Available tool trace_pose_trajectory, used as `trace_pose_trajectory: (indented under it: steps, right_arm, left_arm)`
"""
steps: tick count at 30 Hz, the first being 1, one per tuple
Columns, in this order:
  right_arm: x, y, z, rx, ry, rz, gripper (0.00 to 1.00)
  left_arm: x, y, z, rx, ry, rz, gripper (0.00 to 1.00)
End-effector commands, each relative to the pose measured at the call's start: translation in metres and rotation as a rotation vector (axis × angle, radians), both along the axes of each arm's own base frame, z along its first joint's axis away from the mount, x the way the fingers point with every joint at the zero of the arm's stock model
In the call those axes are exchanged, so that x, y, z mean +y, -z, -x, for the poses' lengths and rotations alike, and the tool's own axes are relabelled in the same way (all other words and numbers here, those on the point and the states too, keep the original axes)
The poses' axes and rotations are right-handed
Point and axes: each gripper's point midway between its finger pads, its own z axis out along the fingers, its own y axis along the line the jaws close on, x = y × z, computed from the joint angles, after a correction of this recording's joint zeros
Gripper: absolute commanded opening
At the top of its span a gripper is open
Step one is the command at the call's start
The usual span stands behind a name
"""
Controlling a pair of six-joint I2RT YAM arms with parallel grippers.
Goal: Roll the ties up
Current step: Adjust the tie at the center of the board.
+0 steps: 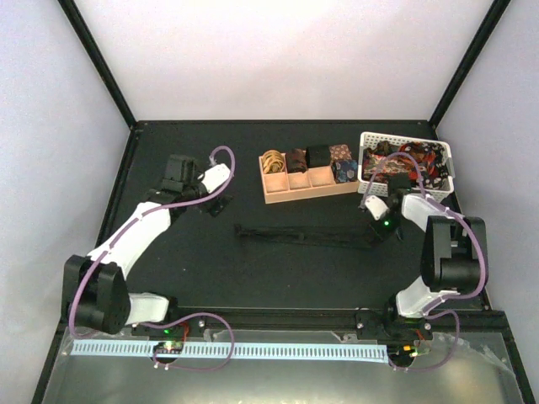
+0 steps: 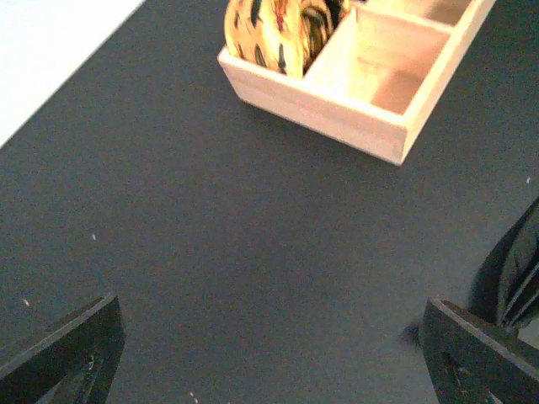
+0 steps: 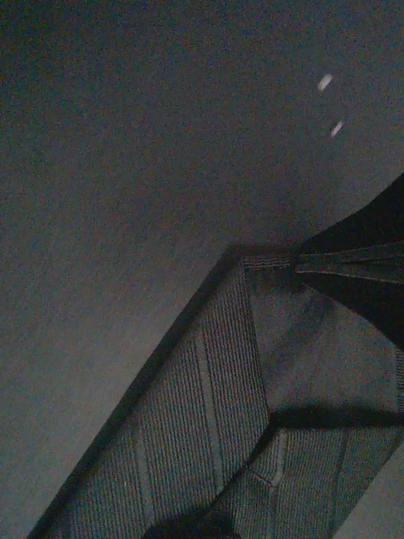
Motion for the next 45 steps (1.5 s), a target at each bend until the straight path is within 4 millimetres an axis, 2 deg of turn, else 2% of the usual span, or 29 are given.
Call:
trace_pose_trajectory:
  steps: [1, 4, 6, 7, 8, 11, 15, 16, 17, 18, 21, 24, 26, 29, 32, 34, 39, 42, 45]
  right_arm:
    - [-0.043, -0.003, -0.001, -0.035, -0.012, 0.099, 0.01]
    - [-0.063, -0.009, -0.013, -0.086, 0.0, 0.125, 0.01]
    - [-0.075, -0.015, -0.022, -0.12, 0.017, 0.135, 0.01]
    - [-0.079, -0.017, -0.026, -0.132, 0.02, 0.137, 0.05]
    - [-0.081, -0.022, -0.03, -0.153, 0.019, 0.141, 0.1]
    - [-0.085, -0.039, -0.046, -0.239, 0.004, 0.162, 0.11]
    - [-0.089, -0.047, -0.058, -0.276, -0.03, 0.19, 0.12]
    - [-0.089, -0.048, -0.06, -0.267, -0.032, 0.19, 0.19]
    - [-0.089, -0.048, -0.06, -0.254, -0.029, 0.184, 0.3]
    - [-0.088, -0.049, -0.06, -0.241, -0.023, 0.173, 0.37]
    - [-0.083, -0.062, -0.062, -0.246, 0.001, 0.13, 0.51]
    - [-0.068, -0.089, -0.068, -0.304, 0.035, 0.038, 0.64]
    - [-0.058, -0.112, -0.075, -0.355, 0.07, -0.041, 0.82]
    - [-0.044, -0.14, -0.085, -0.41, 0.134, -0.188, 0.99]
    - [-0.031, -0.163, -0.092, -0.428, 0.184, -0.313, 1.0]
    - [-0.023, -0.17, -0.097, -0.414, 0.221, -0.399, 1.0]
    - [0.022, -0.178, -0.092, -0.259, 0.22, -0.664, 1.0]
    - [0.05, -0.176, -0.086, -0.177, 0.21, -0.762, 0.91]
    - [0.09, -0.164, -0.072, -0.073, 0.178, -0.835, 0.79]
  left_arm:
    - [-0.015, -0.018, -0.001, -0.007, 0.045, 0.134, 0.99]
    - [-0.029, -0.004, 0.019, 0.104, 0.191, 0.131, 0.99]
    - [-0.037, 0.006, 0.038, 0.099, 0.306, 0.129, 0.99]
    - [-0.039, 0.011, 0.045, 0.078, 0.347, 0.12, 0.99]
    - [-0.042, 0.014, 0.05, 0.042, 0.382, 0.106, 0.99]
    - [-0.049, 0.032, 0.065, 0.013, 0.47, 0.039, 0.99]
    - [-0.058, 0.045, 0.071, 0.041, 0.535, -0.006, 0.98]
    - [-0.062, 0.047, 0.071, 0.047, 0.553, -0.022, 0.98]
    - [-0.066, 0.049, 0.07, 0.052, 0.563, -0.042, 0.98]
    - [-0.07, 0.053, 0.071, 0.064, 0.575, -0.071, 0.98]
    - [-0.089, 0.064, 0.072, 0.093, 0.613, -0.129, 0.97]
    - [-0.098, 0.076, 0.064, 0.148, 0.594, -0.173, 0.96]
    - [-0.102, 0.086, 0.06, 0.192, 0.595, -0.197, 0.94]
    - [-0.107, 0.099, 0.058, 0.21, 0.609, -0.239, 0.9]
    - [-0.111, 0.109, 0.06, 0.225, 0.622, -0.281, 0.89]
    - [-0.111, 0.115, 0.062, 0.242, 0.626, -0.296, 0.85]
    - [-0.107, 0.123, 0.074, 0.295, 0.63, -0.31, 0.7]
    - [-0.101, 0.12, 0.081, 0.279, 0.614, -0.306, 0.57]
    - [-0.093, 0.116, 0.092, 0.258, 0.613, -0.297, 0.52]
